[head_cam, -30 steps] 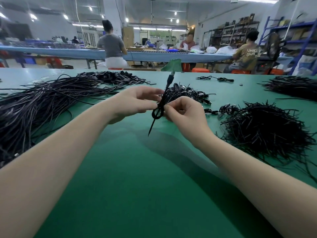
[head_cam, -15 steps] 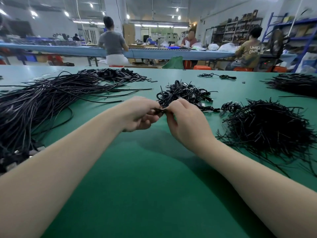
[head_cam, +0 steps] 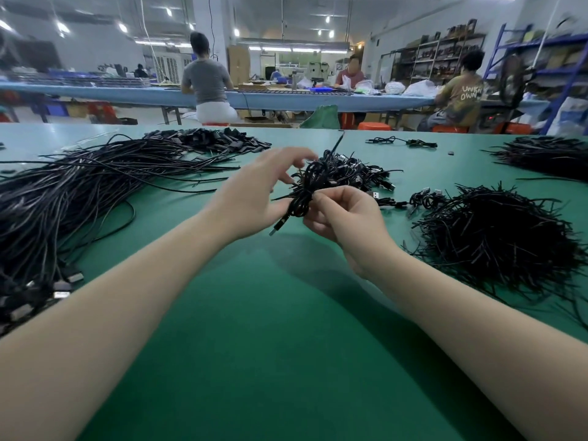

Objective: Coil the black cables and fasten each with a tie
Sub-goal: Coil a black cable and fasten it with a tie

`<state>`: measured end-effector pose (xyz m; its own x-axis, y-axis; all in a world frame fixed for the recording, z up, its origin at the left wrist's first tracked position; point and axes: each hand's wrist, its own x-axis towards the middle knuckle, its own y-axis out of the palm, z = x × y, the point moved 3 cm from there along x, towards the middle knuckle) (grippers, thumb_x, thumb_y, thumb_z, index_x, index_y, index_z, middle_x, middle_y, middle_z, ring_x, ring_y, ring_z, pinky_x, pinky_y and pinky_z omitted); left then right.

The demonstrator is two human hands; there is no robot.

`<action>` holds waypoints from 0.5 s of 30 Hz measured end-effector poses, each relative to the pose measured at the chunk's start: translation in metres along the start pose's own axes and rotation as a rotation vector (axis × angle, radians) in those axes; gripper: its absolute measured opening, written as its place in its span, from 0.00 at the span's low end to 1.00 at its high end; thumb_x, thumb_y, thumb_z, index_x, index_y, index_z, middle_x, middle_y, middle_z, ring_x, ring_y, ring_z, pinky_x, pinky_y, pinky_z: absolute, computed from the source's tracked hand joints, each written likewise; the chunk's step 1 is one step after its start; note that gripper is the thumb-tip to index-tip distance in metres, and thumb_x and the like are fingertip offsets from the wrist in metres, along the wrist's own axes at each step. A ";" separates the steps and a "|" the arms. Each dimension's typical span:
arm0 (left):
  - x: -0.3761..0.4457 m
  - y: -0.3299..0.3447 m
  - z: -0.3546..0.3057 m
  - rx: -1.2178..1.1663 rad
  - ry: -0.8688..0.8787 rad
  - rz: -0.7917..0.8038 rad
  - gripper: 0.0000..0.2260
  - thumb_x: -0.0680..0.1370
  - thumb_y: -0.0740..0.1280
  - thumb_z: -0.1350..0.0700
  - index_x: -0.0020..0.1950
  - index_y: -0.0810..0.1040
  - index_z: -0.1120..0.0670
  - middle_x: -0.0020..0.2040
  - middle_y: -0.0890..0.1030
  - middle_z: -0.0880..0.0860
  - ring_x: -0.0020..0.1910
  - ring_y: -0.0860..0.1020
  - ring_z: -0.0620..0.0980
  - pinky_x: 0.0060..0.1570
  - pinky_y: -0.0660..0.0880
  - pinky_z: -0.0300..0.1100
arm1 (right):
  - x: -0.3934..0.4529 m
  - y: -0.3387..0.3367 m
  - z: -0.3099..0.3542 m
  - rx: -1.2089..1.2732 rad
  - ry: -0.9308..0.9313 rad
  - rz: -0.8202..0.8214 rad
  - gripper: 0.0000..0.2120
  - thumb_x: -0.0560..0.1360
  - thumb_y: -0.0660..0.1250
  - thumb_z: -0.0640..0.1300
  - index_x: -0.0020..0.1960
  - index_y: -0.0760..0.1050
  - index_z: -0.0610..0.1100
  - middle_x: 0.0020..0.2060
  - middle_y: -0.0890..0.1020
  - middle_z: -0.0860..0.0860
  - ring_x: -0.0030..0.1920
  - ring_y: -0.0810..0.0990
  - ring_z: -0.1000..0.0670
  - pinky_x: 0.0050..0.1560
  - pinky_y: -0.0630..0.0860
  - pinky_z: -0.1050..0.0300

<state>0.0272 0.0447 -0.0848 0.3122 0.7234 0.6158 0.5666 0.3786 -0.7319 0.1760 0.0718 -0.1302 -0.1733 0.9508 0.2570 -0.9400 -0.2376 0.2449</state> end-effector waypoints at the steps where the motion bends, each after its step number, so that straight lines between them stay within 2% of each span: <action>1: -0.001 -0.001 -0.001 0.121 0.080 -0.027 0.25 0.70 0.70 0.64 0.63 0.73 0.44 0.59 0.75 0.46 0.51 0.76 0.43 0.47 0.73 0.36 | 0.000 0.000 -0.001 0.061 0.053 -0.001 0.07 0.76 0.66 0.34 0.40 0.76 0.39 0.31 0.79 0.48 0.30 0.78 0.53 0.39 0.80 0.58; 3: -0.003 -0.004 -0.002 0.316 0.204 -0.059 0.16 0.70 0.73 0.61 0.55 0.79 0.48 0.56 0.78 0.47 0.51 0.78 0.48 0.46 0.76 0.45 | 0.000 -0.003 -0.003 0.126 0.140 0.004 0.06 0.76 0.67 0.35 0.41 0.76 0.39 0.33 0.80 0.46 0.31 0.80 0.53 0.36 0.80 0.60; 6: -0.008 -0.004 -0.003 0.410 0.289 -0.091 0.06 0.73 0.74 0.59 0.48 0.83 0.51 0.51 0.83 0.48 0.45 0.81 0.53 0.39 0.77 0.49 | 0.001 -0.006 -0.004 0.022 0.194 0.087 0.04 0.76 0.67 0.37 0.42 0.77 0.42 0.33 0.83 0.51 0.35 0.84 0.52 0.34 0.79 0.62; 11: -0.013 -0.001 -0.001 0.433 0.327 -0.167 0.04 0.76 0.70 0.56 0.48 0.84 0.53 0.48 0.84 0.49 0.44 0.82 0.54 0.37 0.77 0.47 | 0.000 -0.010 -0.006 -0.092 0.160 0.120 0.05 0.76 0.68 0.38 0.42 0.77 0.45 0.32 0.83 0.54 0.36 0.84 0.55 0.30 0.74 0.65; 15: -0.024 0.010 0.003 0.422 0.313 -0.209 0.07 0.76 0.70 0.53 0.51 0.85 0.52 0.47 0.84 0.50 0.44 0.82 0.53 0.41 0.75 0.44 | -0.001 -0.010 -0.009 -0.232 0.112 0.157 0.06 0.77 0.67 0.38 0.42 0.76 0.45 0.31 0.83 0.56 0.35 0.83 0.57 0.30 0.71 0.66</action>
<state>0.0226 0.0331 -0.1074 0.4741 0.4264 0.7703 0.3065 0.7403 -0.5984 0.1828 0.0753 -0.1412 -0.3415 0.9250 0.1665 -0.9388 -0.3441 -0.0136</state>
